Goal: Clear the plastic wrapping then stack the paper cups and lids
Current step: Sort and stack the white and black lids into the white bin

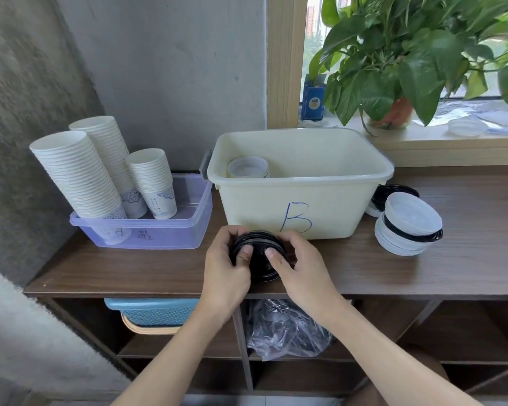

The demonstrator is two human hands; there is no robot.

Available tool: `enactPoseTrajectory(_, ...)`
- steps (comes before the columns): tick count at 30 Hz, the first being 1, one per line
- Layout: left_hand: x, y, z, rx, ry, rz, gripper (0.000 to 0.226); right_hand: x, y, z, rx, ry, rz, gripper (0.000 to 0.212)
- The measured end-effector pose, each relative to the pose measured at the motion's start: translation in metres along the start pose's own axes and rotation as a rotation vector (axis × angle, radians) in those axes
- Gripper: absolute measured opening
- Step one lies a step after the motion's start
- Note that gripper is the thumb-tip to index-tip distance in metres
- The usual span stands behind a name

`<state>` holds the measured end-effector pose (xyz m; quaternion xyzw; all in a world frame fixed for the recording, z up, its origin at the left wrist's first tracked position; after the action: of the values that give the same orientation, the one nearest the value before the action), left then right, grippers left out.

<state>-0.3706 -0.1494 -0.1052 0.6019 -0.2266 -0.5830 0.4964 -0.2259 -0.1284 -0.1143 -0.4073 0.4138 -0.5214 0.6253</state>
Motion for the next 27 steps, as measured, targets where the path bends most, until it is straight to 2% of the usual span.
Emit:
enactPoseTrajectory(6,-0.001,0.002,-0.006,0.001,-0.016,-0.005,0.033,-0.001,-0.003,0.004,-0.05,0.01,0.013,0.006)
enactPoseTrajectory(11,0.001,0.006,-0.013,-0.041,-0.171,-0.075,0.026,-0.003,-0.003,0.009,-0.03,0.023,0.033,0.009)
enactPoseTrajectory(18,-0.002,-0.007,0.002,0.055,0.038,0.041,0.026,-0.003,-0.001,-0.002,-0.025,-0.087,0.01,0.036)
enactPoseTrajectory(27,-0.001,-0.009,-0.003,0.032,0.031,0.06,0.023,-0.004,0.004,0.002,0.015,0.033,0.007,0.015)
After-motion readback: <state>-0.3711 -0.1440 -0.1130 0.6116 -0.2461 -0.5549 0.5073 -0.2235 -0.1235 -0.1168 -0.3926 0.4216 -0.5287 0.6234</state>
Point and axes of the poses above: each hand's wrist, its own x-axis away from the middle knuckle, its own z-axis out of the back of the hand, y = z × x, the point moved 8 cm from there along -x, towards the middle knuckle, and after that the axes turned 10 degrees about -z, right-handed, at the moved point
